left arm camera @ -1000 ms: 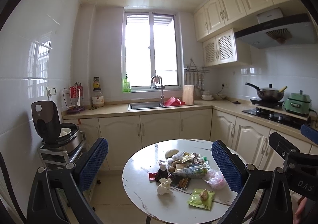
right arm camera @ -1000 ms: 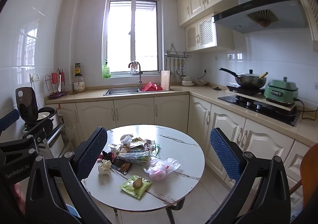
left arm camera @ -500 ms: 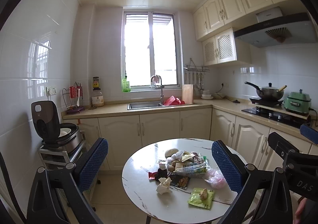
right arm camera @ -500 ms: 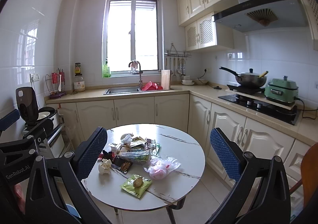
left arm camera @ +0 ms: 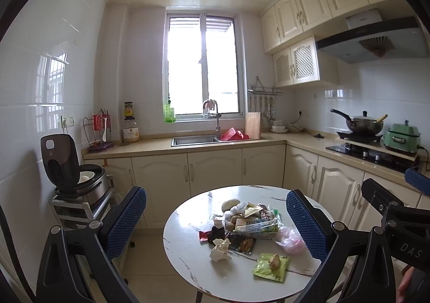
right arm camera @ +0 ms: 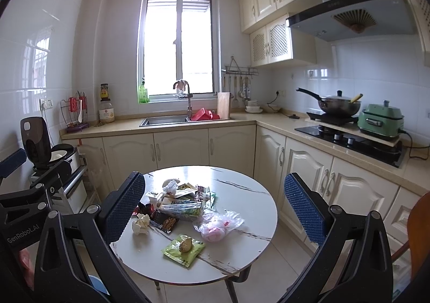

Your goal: Collect trash

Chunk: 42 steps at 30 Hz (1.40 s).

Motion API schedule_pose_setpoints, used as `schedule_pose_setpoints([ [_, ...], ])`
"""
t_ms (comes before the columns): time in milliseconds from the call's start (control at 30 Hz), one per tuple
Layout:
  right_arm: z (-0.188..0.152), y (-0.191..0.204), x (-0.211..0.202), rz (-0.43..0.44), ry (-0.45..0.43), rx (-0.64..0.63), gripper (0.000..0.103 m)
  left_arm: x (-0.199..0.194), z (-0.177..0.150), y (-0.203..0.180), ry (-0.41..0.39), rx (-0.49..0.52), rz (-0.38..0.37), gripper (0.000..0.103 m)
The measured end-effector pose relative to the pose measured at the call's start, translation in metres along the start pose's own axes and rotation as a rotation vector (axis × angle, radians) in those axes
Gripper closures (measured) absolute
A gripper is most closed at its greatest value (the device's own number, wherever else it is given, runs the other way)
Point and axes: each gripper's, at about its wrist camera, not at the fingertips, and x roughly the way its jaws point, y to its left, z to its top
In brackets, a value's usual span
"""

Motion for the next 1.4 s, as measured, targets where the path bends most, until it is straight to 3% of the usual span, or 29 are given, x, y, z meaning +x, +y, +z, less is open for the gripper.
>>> schedule_pose_setpoints([
  [667, 0.001, -0.016, 0.01, -0.025, 0.019, 0.02, 0.0, 0.023, -0.002, 0.0, 0.039, 0.004, -0.002, 0.001],
  [900, -0.02, -0.031, 0.058, -0.049, 0.121, 0.032, 0.0, 0.071, -0.015, -0.003, 0.142, 0.019, -0.01, 0.001],
  [1033, -0.047, -0.04, 0.099, -0.058, 0.219, 0.021, 0.0, 0.113, -0.034, -0.008, 0.246, 0.031, -0.041, 0.001],
  [1267, -0.097, -0.062, 0.159, -0.059, 0.377, 0.052, 0.0, 0.18, -0.07, -0.05, 0.424, 0.11, -0.127, 0.001],
  [1400, -0.116, -0.07, 0.18, -0.046, 0.43, 0.052, 0.0, 0.215, -0.083, -0.066, 0.465, 0.148, -0.152, 0.001],
])
